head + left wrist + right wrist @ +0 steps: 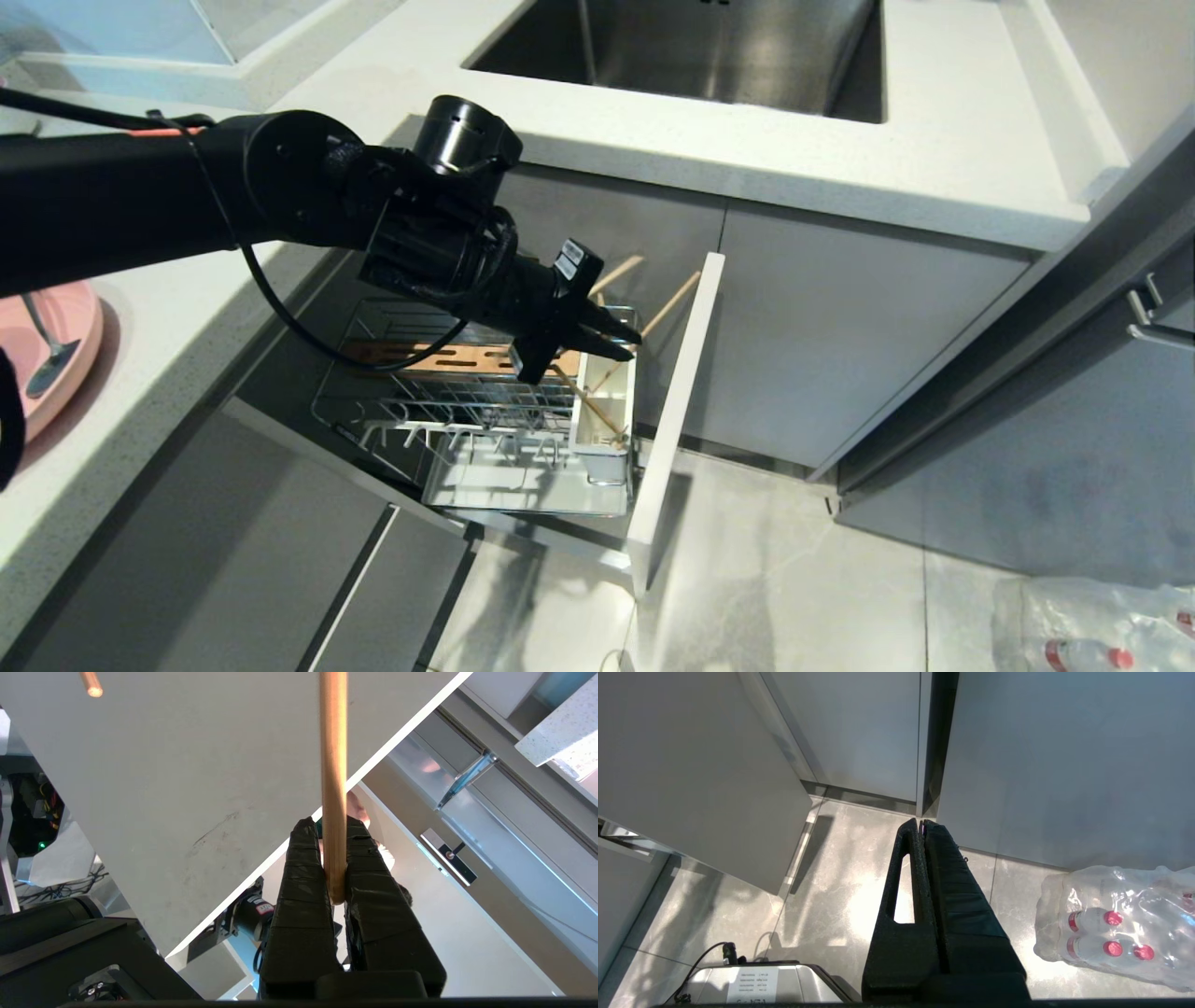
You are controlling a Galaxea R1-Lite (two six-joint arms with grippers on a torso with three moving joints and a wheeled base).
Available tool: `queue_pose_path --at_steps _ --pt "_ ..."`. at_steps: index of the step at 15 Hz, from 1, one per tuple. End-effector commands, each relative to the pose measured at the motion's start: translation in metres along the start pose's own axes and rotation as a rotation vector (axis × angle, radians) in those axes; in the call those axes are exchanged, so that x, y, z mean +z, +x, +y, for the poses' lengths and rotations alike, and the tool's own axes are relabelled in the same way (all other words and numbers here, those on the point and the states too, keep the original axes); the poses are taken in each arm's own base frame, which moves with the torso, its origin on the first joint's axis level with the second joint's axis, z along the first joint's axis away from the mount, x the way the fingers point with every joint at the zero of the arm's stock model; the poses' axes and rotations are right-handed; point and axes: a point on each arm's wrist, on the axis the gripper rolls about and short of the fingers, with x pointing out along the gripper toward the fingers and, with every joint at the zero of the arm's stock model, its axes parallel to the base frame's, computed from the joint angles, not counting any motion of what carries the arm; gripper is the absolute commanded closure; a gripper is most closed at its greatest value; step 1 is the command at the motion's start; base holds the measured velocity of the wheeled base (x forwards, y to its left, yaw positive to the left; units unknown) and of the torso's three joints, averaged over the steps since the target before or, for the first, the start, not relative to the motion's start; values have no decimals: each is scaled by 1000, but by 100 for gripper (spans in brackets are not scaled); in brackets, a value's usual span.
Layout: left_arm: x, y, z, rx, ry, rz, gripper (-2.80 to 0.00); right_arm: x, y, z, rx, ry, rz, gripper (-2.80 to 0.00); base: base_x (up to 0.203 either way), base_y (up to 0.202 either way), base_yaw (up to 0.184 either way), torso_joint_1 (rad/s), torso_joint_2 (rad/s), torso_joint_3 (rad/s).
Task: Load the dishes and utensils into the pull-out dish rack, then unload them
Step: Take the chopsticks out of the cupboard
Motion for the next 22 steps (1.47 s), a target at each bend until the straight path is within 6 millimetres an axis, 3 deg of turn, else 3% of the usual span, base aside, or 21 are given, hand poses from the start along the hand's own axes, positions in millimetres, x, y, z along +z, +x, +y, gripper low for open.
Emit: queue_pose_path --at_steps 1,5,15,22 --pt "-1 -1 0 3 -10 4 0 0 0 0 0 0 1 0 0 0 0 0 0 0" --pt "-5 -11 -4 -13 0 -4 0 0 0 0 0 0 1 0 0 0 0 0 0 0" --pt "-41 -89 -30 -145 84 -73 0 0 0 0 0 0 0 0 0 0 0 0 0 0" --pt "-91 -177 -42 -309 192 -162 0 0 0 0 0 0 1 0 0 0 0 0 0 0"
